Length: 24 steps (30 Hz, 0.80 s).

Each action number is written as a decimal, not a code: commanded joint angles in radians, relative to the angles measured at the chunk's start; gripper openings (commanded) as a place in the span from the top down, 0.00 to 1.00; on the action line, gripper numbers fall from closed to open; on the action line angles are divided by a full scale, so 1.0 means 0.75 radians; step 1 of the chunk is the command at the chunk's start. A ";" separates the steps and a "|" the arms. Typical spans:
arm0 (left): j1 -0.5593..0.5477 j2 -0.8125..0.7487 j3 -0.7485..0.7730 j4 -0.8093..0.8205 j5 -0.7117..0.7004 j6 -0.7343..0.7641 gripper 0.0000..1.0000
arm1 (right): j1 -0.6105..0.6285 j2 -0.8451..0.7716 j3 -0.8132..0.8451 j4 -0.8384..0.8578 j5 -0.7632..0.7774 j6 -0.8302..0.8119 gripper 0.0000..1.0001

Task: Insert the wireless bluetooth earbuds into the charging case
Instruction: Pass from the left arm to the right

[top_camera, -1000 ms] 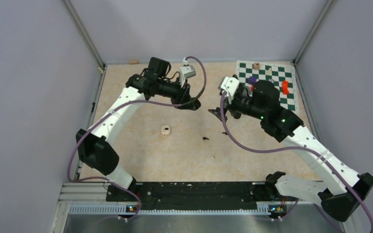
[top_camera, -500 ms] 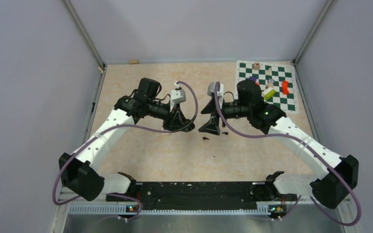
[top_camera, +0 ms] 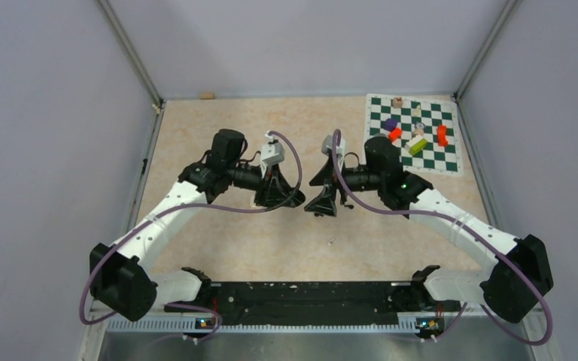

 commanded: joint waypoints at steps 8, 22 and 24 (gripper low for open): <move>-0.001 0.029 -0.068 0.181 0.030 -0.097 1.00 | 0.028 0.004 -0.031 0.194 -0.090 0.062 0.27; 0.000 0.081 -0.033 0.181 0.078 -0.129 1.00 | 0.048 0.025 -0.042 0.196 -0.125 0.058 0.48; 0.000 0.084 -0.027 0.181 0.083 -0.135 1.00 | 0.053 0.032 -0.040 0.192 -0.130 0.055 0.49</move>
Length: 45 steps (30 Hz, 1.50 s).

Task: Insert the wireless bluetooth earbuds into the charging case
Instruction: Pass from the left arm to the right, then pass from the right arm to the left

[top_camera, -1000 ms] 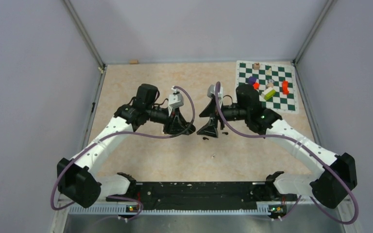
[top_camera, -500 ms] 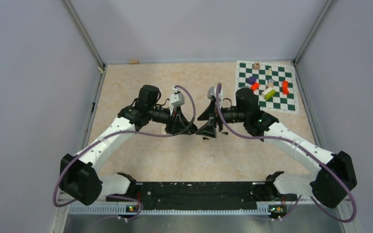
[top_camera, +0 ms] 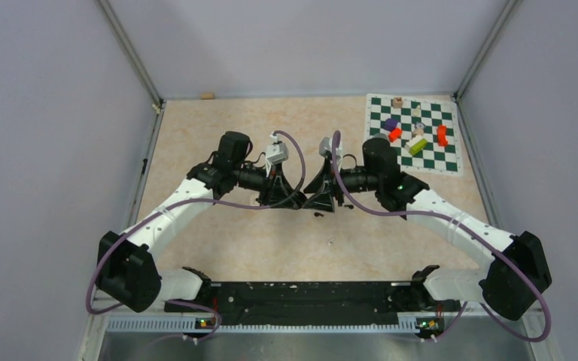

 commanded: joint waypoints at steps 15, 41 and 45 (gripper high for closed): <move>-0.002 -0.007 0.032 0.055 0.075 0.001 1.00 | 0.034 0.029 0.005 0.065 -0.057 -0.001 0.67; -0.003 -0.016 0.049 0.046 0.018 0.000 0.52 | 0.032 -0.064 -0.021 0.076 0.138 -0.023 0.95; -0.002 -0.014 0.057 0.045 0.029 -0.005 0.55 | 0.033 -0.051 -0.028 0.083 0.143 -0.023 0.96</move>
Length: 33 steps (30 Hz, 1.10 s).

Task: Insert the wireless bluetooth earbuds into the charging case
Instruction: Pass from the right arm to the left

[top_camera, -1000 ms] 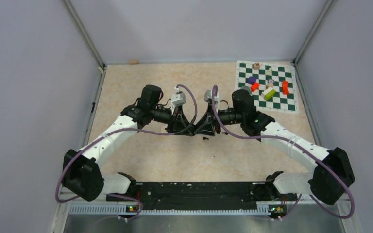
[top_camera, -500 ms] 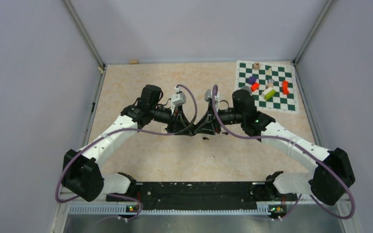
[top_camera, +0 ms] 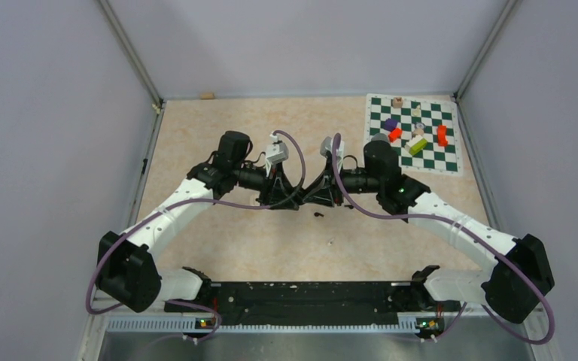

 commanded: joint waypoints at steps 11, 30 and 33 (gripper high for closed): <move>0.001 -0.007 0.058 0.030 0.037 -0.001 0.65 | 0.013 0.007 -0.008 0.079 0.021 -0.015 0.96; 0.001 -0.010 0.058 0.027 0.063 0.006 1.00 | 0.004 -0.011 -0.010 0.073 0.085 -0.016 0.84; 0.001 -0.019 0.057 0.011 0.057 0.025 1.00 | -0.014 -0.030 -0.012 0.067 0.106 -0.061 0.79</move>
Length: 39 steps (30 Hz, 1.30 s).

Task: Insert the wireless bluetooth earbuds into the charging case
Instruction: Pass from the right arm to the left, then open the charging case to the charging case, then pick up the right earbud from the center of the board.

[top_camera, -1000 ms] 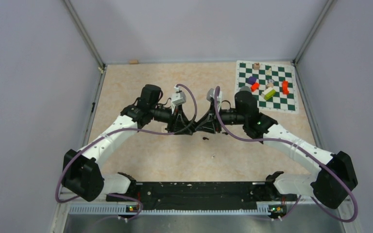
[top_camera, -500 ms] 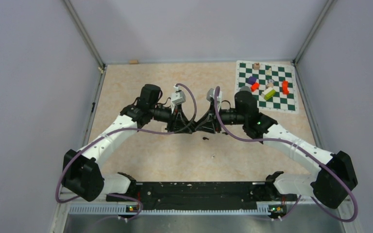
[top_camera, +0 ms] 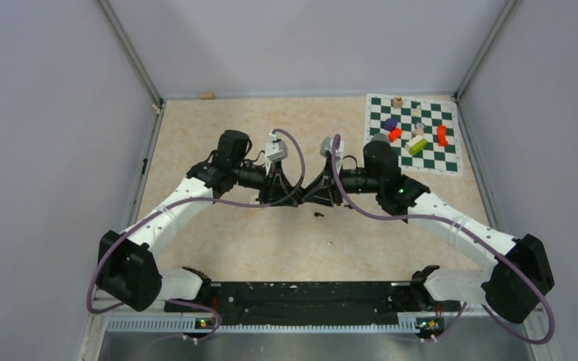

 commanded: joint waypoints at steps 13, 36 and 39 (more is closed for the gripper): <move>-0.008 -0.045 0.044 -0.007 0.075 0.046 1.00 | -0.101 -0.110 -0.011 0.038 0.112 -0.074 0.75; -0.008 -0.051 0.048 -0.022 0.059 0.065 1.00 | -0.159 -0.184 -0.013 0.023 0.025 -0.051 0.65; -0.007 -0.055 0.059 -0.034 0.047 0.072 1.00 | -0.159 -0.190 -0.002 0.003 0.015 -0.071 0.50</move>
